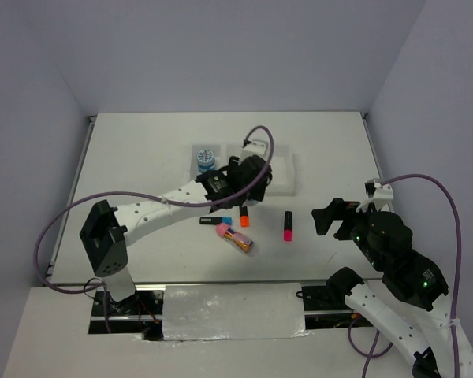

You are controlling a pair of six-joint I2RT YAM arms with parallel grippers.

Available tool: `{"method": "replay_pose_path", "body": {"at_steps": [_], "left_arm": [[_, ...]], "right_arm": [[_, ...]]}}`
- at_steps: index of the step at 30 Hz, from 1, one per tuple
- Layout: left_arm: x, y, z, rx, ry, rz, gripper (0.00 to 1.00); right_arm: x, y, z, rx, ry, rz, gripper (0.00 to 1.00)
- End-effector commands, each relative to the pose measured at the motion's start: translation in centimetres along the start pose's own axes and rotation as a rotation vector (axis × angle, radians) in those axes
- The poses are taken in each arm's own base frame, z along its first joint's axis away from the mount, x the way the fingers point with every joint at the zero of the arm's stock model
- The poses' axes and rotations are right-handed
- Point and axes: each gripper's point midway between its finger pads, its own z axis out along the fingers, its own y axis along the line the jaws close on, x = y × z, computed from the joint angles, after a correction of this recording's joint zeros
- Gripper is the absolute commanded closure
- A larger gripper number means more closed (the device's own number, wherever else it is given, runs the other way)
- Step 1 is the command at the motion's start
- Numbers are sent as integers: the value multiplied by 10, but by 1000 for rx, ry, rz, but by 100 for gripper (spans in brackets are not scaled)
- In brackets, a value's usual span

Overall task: Sort the stationery into containers
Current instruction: Pick up the stationery from the center of the board, then place the stationery in the storage box.

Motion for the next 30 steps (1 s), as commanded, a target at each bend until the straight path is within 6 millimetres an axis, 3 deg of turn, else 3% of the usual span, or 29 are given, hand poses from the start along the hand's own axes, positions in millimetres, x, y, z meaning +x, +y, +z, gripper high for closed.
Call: {"method": "replay_pose_path", "body": {"at_steps": [1, 2, 5, 10, 18, 30], "left_arm": [[-59, 58, -18, -115, -121, -128, 100], [-69, 82, -17, -157, -137, -163, 100], [-87, 126, -17, -236, -165, -215, 100], [-104, 184, 5, -301, -154, -281, 100], [-96, 200, 38, -310, -75, -279, 100], [-66, 203, 55, -361, 30, -298, 100]], "right_arm": [[-6, 7, 5, -21, -17, -11, 0], [-6, 7, 6, -23, -16, -13, 0], [-4, 8, 7, -27, -9, -14, 0], [4, 12, 14, -45, 17, -18, 0], [16, 14, 25, -49, 54, -30, 0], [23, 16, 34, -54, 68, -37, 0]]}}
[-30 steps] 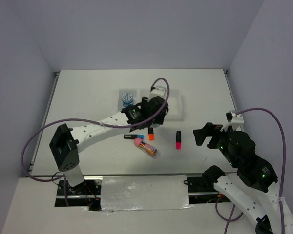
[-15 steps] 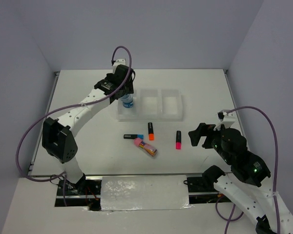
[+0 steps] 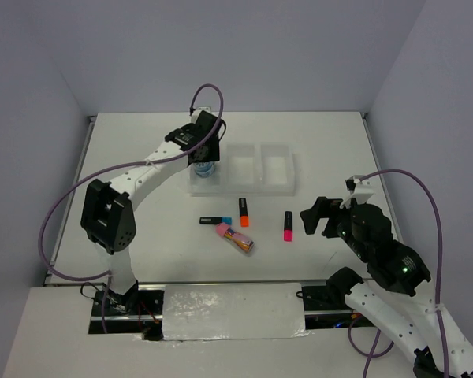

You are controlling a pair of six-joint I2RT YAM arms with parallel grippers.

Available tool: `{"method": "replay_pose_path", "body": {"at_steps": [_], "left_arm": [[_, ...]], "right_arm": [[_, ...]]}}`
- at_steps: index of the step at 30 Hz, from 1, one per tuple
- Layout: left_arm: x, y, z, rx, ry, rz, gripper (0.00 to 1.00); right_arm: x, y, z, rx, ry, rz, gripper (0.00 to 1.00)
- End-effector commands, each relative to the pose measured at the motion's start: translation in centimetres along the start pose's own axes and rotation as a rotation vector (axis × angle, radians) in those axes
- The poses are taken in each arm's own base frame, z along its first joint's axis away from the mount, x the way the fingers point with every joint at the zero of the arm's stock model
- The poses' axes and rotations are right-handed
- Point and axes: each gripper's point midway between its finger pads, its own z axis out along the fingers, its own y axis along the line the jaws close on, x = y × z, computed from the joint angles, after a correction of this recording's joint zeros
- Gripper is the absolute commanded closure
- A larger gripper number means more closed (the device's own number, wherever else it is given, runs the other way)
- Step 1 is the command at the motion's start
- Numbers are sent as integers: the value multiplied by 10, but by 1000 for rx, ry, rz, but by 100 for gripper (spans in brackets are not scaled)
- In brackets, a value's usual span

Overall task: Sort the stationery into containers
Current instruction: Place the stationery in the storage box.

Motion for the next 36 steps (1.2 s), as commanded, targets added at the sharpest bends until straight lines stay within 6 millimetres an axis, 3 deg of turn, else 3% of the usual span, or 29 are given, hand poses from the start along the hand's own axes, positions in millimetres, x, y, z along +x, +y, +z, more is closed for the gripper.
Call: {"method": "replay_pose_path", "body": {"at_steps": [1, 5, 12, 20, 23, 26, 28, 36], "left_arm": [[-18, -6, -3, 6, -35, -45, 100], [-8, -10, 8, -1, -1, -31, 100], [-12, -18, 22, 15, -13, -24, 100], [1, -19, 42, -10, -2, -22, 100], [7, -22, 49, -4, 10, -19, 94], [13, -22, 53, -2, 22, -22, 84], [17, -21, 51, 1, 28, -24, 72], [19, -9, 30, -11, 7, -41, 18]], "right_arm": [[-5, 8, 7, -29, -21, -13, 0], [-5, 7, 7, -31, -25, -13, 0], [-2, 9, 11, -34, -12, -18, 0], [-5, 10, 5, -54, -37, -15, 0], [-5, 12, 5, -64, -34, -20, 0], [-3, 13, 6, -70, -24, -27, 0], [-3, 13, 6, -74, -22, -28, 0], [-3, 16, 7, -82, -10, -38, 0]]}}
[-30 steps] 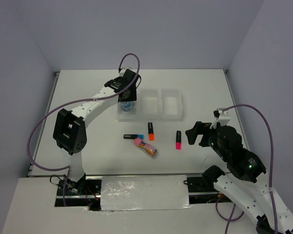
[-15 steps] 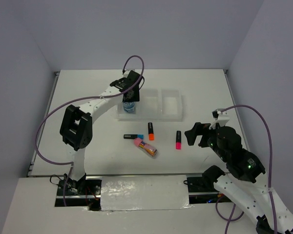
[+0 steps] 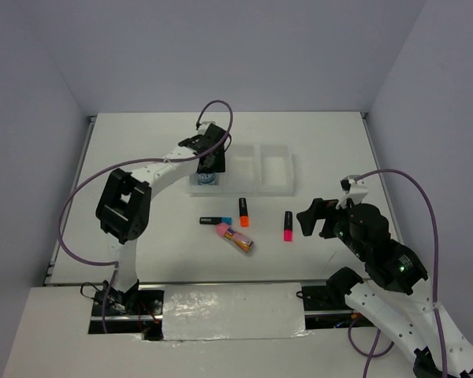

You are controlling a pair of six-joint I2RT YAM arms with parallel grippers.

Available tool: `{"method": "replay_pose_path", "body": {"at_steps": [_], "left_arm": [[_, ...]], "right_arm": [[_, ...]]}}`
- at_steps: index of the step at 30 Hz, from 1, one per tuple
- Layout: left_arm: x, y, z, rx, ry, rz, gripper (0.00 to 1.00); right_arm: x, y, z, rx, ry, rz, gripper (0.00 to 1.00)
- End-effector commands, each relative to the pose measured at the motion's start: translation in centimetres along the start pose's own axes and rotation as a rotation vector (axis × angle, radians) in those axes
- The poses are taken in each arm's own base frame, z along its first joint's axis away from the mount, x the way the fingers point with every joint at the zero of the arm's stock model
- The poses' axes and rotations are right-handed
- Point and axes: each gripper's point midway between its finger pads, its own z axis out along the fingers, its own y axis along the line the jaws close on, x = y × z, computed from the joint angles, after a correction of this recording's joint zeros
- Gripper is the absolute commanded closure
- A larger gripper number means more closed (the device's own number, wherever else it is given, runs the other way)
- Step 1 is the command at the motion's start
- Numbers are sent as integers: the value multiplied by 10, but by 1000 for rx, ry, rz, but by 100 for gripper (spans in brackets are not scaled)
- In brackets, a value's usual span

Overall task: Sort the stationery into containers
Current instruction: Place the stationery in the storage box, then pick up the pen from the center of the board.

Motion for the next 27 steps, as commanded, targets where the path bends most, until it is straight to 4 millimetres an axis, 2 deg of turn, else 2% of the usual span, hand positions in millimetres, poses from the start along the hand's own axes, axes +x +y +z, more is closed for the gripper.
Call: {"method": "replay_pose_path", "body": {"at_steps": [1, 2, 3, 6, 12, 15, 16, 18, 20, 21, 22, 23, 24, 26, 27], "left_arm": [[-32, 2, -39, 21, -110, -67, 10], [-34, 3, -45, 20, -121, -71, 1], [-34, 5, -50, 15, -126, -68, 1], [-47, 4, -84, 56, -187, -91, 1], [-47, 2, -133, 115, -240, -88, 1], [-27, 9, -151, 139, -231, -91, 1], [-19, 6, -158, 161, -233, -80, 1], [1, 14, -169, 190, -231, -104, 1], [19, 13, -176, 229, -219, -109, 1], [33, 18, -176, 236, -202, -102, 1], [43, 17, -179, 245, -190, -103, 1], [50, 20, -178, 237, -179, -100, 1], [62, 27, -178, 222, -164, -89, 1], [75, 32, -174, 222, -143, -83, 1], [75, 31, -176, 239, -150, -87, 1]], "right_arm": [[-10, 8, 3, -29, -20, -17, 0], [-10, 9, 3, -30, -20, -17, 0], [-10, 9, 4, -29, -18, -17, 0], [-11, 12, 8, -34, -6, -19, 0], [-1, 26, 37, -67, 67, -14, 0], [10, 30, 57, -61, 129, -8, 0], [13, 28, 62, -39, 142, -1, 0], [22, 17, 75, 39, 168, 19, 0], [29, 4, 85, 121, 168, 35, 0], [31, 0, 87, 150, 170, 47, 0], [36, -13, 93, 216, 185, 41, 1], [45, -22, 95, 261, 215, 41, 3], [56, -28, 102, 303, 256, 55, 10], [69, -29, 112, 295, 292, 71, 19], [78, -30, 118, 300, 325, 69, 21]]}}
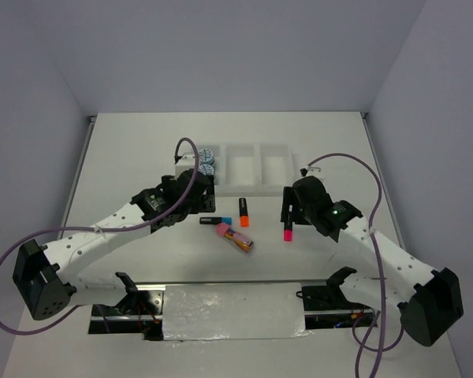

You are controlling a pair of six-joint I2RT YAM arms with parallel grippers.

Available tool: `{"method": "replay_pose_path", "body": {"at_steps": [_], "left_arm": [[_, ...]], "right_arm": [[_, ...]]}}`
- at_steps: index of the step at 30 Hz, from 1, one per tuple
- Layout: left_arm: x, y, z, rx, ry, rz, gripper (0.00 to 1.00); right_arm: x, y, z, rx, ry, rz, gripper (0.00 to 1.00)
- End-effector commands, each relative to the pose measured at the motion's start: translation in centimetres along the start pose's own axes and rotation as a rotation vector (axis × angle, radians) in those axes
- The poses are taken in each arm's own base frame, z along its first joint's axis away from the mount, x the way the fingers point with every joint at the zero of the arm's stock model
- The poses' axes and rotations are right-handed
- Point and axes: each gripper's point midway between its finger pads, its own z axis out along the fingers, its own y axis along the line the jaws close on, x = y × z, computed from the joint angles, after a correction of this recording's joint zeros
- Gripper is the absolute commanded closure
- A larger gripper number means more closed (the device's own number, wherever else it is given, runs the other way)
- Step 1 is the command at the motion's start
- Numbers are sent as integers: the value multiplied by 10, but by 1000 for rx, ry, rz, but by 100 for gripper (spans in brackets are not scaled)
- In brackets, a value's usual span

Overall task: Sort the stationery into containers
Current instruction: Pick up the pen from the center of the board.

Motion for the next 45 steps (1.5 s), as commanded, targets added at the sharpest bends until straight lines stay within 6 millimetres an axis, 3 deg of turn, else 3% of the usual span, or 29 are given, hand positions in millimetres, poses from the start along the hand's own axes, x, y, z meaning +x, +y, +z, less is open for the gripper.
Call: {"method": "replay_pose_path", "body": {"at_steps": [1, 7, 14, 18, 20, 24, 26, 28, 31, 33, 37, 39, 41, 45], "left_arm": [[5, 0, -6, 28, -3, -43, 1], [8, -9, -8, 65, 17, -16, 1], [11, -10, -5, 71, 19, -19, 1], [10, -16, -3, 87, 24, -20, 1], [8, -22, -1, 105, 25, -21, 1], [-2, -52, -3, 224, 25, -60, 1], [-6, -72, -5, 310, 25, -81, 1], [-16, -107, -11, 447, 26, -114, 1], [-25, -150, -20, 581, 40, -136, 1], [-38, -174, -30, 658, 28, -161, 1], [-35, -216, -36, 779, 75, -184, 4], [-39, -228, -42, 809, 73, -192, 5], [-32, -231, -35, 780, 91, -182, 8], [-25, -241, -31, 812, 118, -185, 21]], "right_arm": [[4, -3, 23, 42, 13, 54, 24], [31, -1, 53, 43, 124, 45, 28], [69, -16, 84, 109, 256, 29, 36], [73, -21, 86, 148, 277, 43, 52], [70, -19, 85, 141, 261, 46, 70], [54, -12, 80, 108, 215, 48, 93], [34, -4, 69, 64, 146, 49, 93], [16, 7, 53, 14, 87, 38, 93], [-18, 38, 6, -181, -63, 36, 92], [-27, 52, -13, -281, -115, 40, 91], [-34, 70, -48, -433, -166, 55, 90], [-36, 76, -62, -485, -178, 50, 90], [-39, 80, -72, -522, -201, 62, 90], [-42, 91, -83, -592, -219, 61, 89]]}}
